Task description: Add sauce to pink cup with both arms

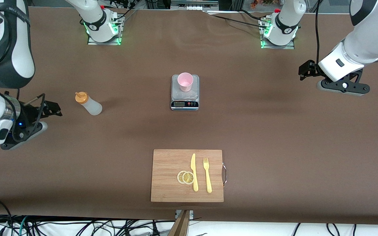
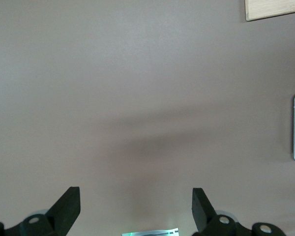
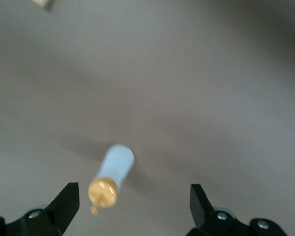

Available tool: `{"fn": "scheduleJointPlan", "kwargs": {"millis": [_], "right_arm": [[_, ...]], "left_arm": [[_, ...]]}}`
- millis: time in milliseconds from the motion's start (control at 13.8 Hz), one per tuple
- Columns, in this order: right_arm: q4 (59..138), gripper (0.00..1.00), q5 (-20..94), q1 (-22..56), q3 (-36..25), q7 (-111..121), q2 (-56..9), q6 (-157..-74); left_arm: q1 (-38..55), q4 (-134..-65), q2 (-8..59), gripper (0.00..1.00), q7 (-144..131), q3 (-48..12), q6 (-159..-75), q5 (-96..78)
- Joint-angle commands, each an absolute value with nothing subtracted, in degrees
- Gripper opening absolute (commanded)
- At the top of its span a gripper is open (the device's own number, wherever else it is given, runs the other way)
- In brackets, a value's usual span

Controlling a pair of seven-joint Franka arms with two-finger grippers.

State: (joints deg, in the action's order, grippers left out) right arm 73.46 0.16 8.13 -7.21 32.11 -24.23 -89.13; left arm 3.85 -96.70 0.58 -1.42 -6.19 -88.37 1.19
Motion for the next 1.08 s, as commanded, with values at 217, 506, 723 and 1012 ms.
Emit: {"fn": "scheduleJointPlan", "kwargs": {"millis": [217,506,723,1012], "right_arm": [[82.8,1.0,-2.9,2.4,-5.6,31.3,-13.6,-90.4],[88.7,1.0,-2.7,-0.8,-5.5,31.2,-7.0,-96.2],[92.3,1.0,-2.1,-1.8,-5.5,29.9,-4.0,-96.9],[96.7,1.0,-2.1,-1.9,-4.8,19.4,-0.4,-95.5]], "left_arm": [[4.0,-95.0,1.2,1.0,-0.9,-6.1,-86.9,-0.1],[4.0,-95.0,1.2,1.0,-3.8,-6.1,-87.0,0.1],[4.0,-95.0,1.2,1.0,-3.9,-6.1,-87.0,0.3],[4.0,-95.0,1.2,1.0,-2.6,-6.0,-87.0,0.9]]}}
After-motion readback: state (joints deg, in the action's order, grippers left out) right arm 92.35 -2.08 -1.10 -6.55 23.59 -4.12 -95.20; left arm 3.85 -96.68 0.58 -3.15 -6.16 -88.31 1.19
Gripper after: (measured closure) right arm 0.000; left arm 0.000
